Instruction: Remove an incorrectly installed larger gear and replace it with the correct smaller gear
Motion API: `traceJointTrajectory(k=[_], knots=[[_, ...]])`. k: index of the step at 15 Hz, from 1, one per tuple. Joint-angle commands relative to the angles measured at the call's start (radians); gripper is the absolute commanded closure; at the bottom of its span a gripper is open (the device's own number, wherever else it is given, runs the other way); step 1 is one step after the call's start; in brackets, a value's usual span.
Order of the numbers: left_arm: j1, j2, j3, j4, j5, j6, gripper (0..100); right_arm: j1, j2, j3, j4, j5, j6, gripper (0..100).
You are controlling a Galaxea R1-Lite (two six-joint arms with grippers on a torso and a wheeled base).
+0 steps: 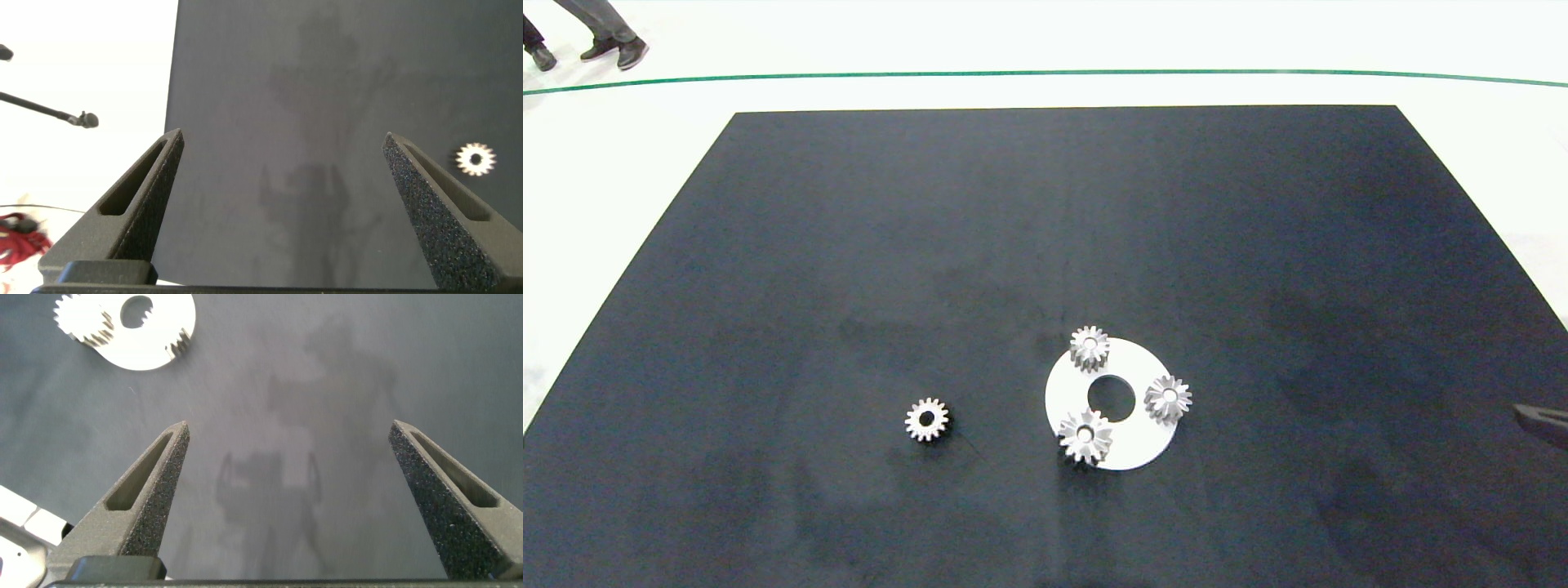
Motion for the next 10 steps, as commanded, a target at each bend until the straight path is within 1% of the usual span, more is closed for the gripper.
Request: traceJointTrajectory(k=[1,2,3,6,7,8,9,10], knots=[[0.008,0.033,-0.037,0.004,0.002,0.004,0,0.275,0.444,-0.382,0.166,-0.092,-0.013,0],[0.008,0.031,-0.039,0.004,0.002,0.004,0,0.316,0.506,-0.434,0.209,-0.092,-0.013,0],[0.011,0.025,-0.04,0.004,0.002,0.004,0,0.355,0.566,-0.48,0.232,-0.092,-0.013,0],[0.011,-0.01,-0.039,0.007,0.002,0.011,0,0.455,0.707,-0.58,0.25,-0.1,-0.017,0],[0.011,-0.012,-0.039,0.022,0.002,0.02,0,0.482,0.748,-0.629,0.281,-0.109,-0.017,0],[0.009,-0.012,-0.039,0.036,0.002,0.029,0,0.505,0.788,-0.689,0.336,-0.118,-0.017,0],[0.008,-0.012,-0.039,0.039,0.002,0.029,0,0.513,0.803,-0.716,0.364,-0.121,-0.017,0],[0.009,-0.012,-0.039,0.041,0.002,0.032,0,0.534,0.851,-0.788,0.43,-0.129,-0.017,0]])
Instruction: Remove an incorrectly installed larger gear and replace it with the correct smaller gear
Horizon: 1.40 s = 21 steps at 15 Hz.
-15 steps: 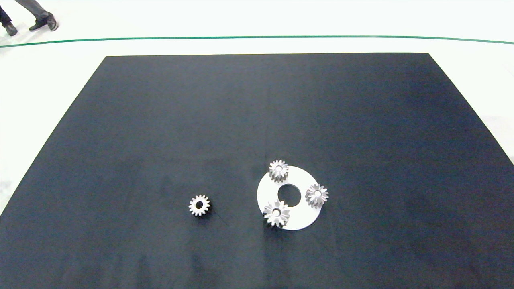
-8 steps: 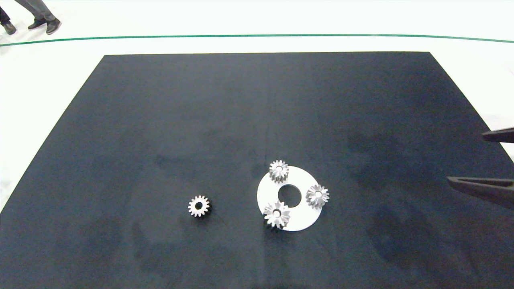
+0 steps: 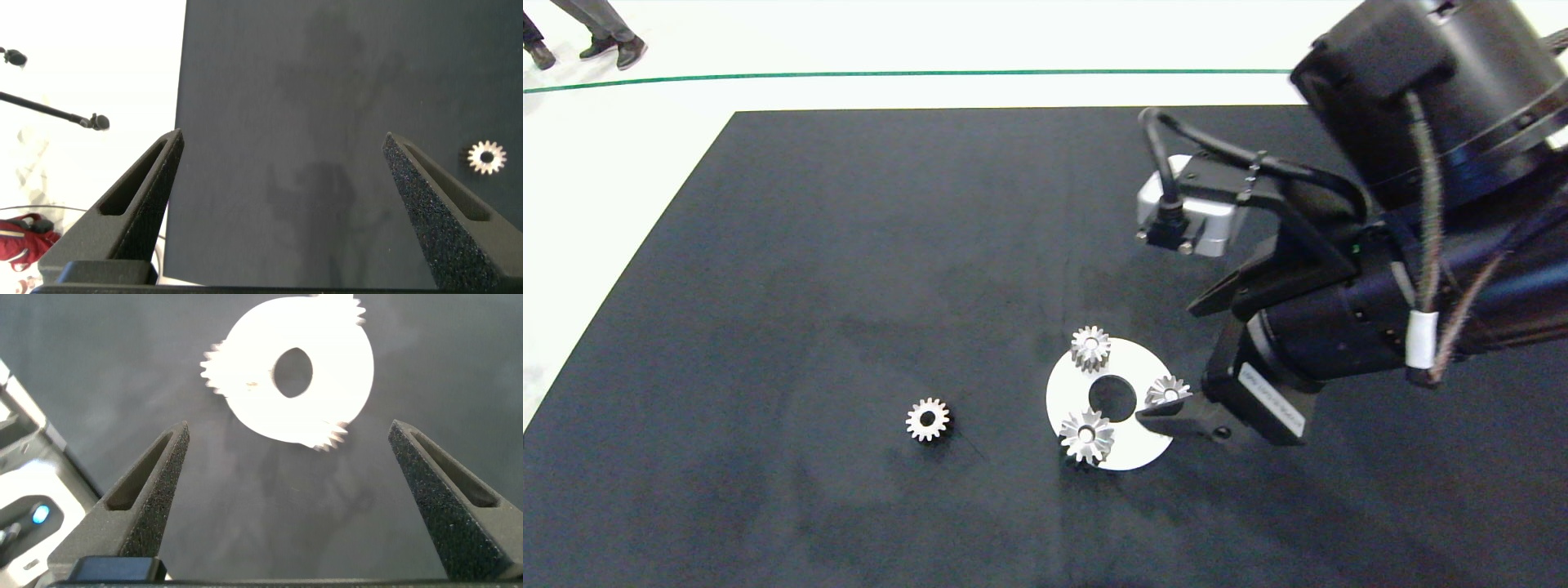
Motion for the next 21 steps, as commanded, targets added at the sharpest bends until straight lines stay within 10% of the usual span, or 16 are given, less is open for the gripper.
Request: traceJointTrajectory(k=[1,4,12,21], knots=[[0.001,-0.013,0.0,0.004,0.001,0.002,0,0.064,0.167,-0.158,0.109,-0.029,-0.003,0],[-0.001,-0.013,0.0,0.006,0.001,0.004,0,0.064,0.224,-0.188,0.147,-0.098,-0.011,0],[0.001,-0.013,0.0,0.004,0.001,0.004,0,0.076,0.29,-0.198,0.179,-0.104,-0.011,0],[0.002,-0.018,0.0,0.004,0.001,0.008,0,0.078,0.36,-0.19,0.178,-0.2,-0.008,0]])
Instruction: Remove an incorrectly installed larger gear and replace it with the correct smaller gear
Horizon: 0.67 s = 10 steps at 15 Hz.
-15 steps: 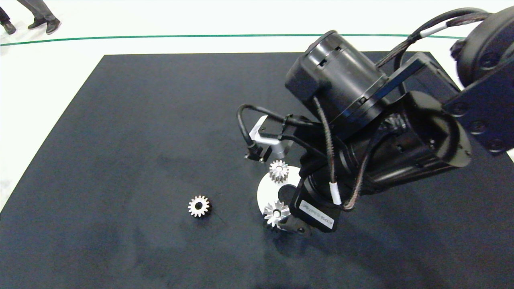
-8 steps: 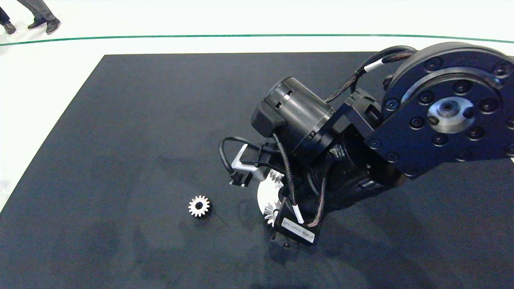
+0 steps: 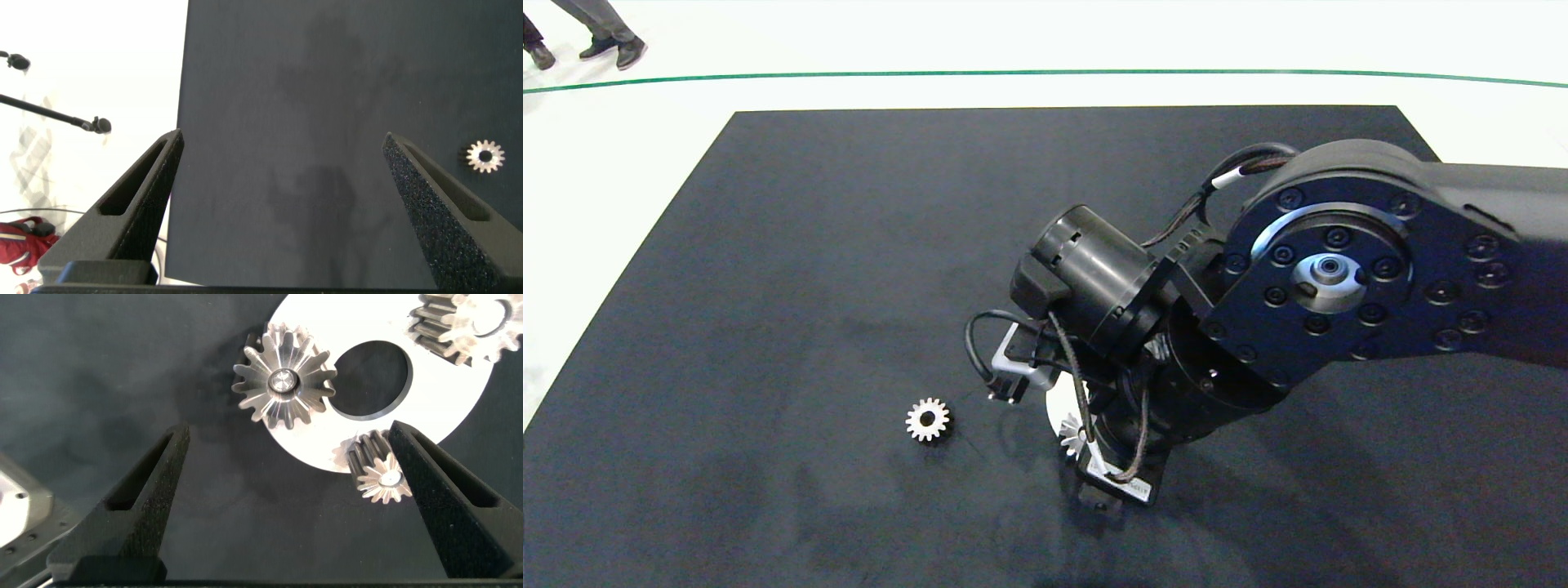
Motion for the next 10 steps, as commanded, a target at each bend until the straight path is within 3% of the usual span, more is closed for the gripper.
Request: traceJointTrajectory(k=[1,8,10], knots=[[0.002,-0.004,0.0,0.004,0.001,0.006,0,0.001,0.022,-0.005,0.005,-0.01,-0.003,0],[0.002,-0.012,0.005,0.004,0.001,0.015,0,0.0,0.054,-0.006,-0.002,-0.013,0.0,0],[0.002,-0.012,0.006,0.004,0.001,0.015,0,0.0,0.057,-0.006,-0.006,-0.01,0.002,5]])
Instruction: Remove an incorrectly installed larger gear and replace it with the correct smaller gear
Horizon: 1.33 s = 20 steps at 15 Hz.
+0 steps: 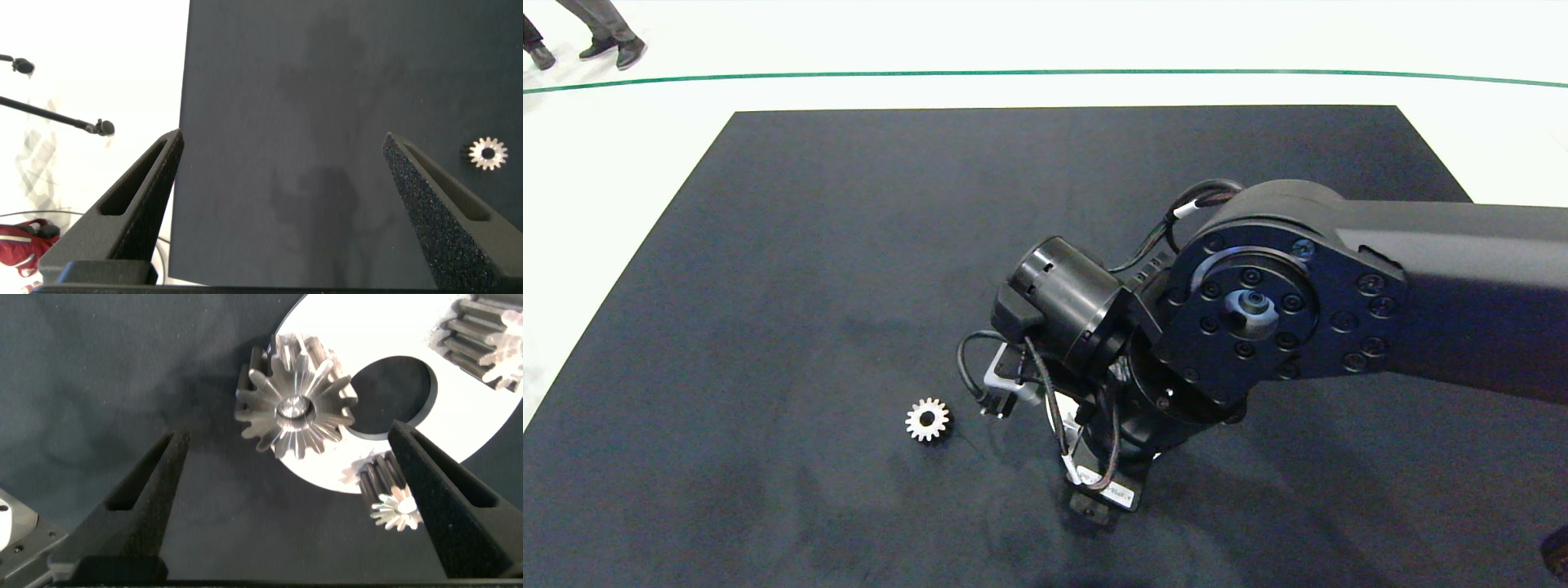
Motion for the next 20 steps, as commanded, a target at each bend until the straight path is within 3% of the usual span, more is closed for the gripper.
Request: traceJointTrajectory(k=[1,7,20], knots=[[0.0,-0.004,0.002,0.004,0.001,0.001,0,0.0,0.005,0.002,0.004,0.001,0.0,6],[-0.001,-0.014,0.005,0.004,0.001,0.012,0,-0.001,0.008,0.004,-0.03,0.004,0.002,18],[0.0,-0.026,0.005,0.004,-0.001,0.016,0,-0.015,0.029,0.004,-0.033,0.0,0.0,45]])
